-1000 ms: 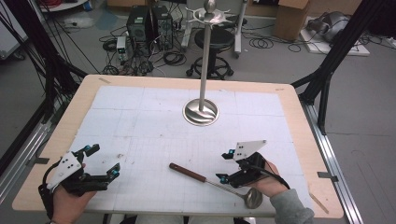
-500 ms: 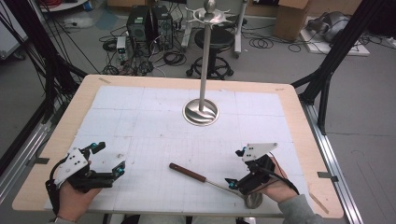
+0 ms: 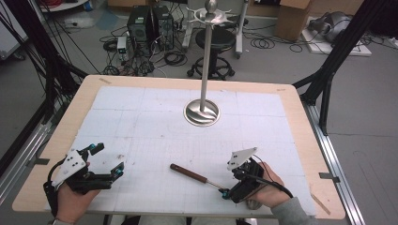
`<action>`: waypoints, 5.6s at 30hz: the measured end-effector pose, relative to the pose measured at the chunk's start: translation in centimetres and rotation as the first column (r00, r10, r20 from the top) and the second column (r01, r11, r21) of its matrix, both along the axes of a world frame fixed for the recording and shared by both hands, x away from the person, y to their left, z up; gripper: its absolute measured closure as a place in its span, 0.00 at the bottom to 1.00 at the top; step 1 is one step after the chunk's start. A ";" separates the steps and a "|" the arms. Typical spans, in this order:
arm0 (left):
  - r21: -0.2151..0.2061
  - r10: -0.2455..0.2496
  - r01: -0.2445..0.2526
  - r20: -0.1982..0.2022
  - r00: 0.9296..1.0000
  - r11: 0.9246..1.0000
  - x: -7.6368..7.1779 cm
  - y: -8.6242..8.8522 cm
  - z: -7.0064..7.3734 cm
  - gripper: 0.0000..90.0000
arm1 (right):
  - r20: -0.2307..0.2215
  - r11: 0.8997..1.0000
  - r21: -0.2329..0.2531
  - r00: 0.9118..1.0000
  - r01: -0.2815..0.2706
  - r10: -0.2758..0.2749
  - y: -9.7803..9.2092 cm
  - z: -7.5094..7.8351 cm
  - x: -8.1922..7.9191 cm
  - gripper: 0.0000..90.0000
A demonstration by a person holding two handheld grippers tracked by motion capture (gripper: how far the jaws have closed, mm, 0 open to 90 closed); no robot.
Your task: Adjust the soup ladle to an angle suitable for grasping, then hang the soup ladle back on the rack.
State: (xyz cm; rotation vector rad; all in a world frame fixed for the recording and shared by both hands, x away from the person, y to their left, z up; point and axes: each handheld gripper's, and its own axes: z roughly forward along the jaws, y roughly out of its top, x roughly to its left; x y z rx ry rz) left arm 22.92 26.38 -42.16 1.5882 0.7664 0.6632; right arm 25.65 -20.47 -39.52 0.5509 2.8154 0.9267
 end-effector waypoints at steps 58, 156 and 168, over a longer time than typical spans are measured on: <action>0.005 -0.007 0.007 0.004 1.000 1.000 -0.1 -0.1 0.0 0.02 | -0.128 0.944 -0.327 0.992 -0.054 0.012 2.8 -1.5 -0.2 0.76; -0.030 -0.006 0.006 0.025 1.000 1.000 0.2 -0.2 0.1 0.02 | 0.153 0.864 0.486 0.962 0.128 -0.228 -10.0 6.2 5.0 0.94; -0.044 -0.015 0.015 0.012 1.000 0.999 0.2 -0.1 0.1 0.02 | 0.169 0.833 0.534 0.948 0.143 -0.271 -10.0 8.3 6.9 0.94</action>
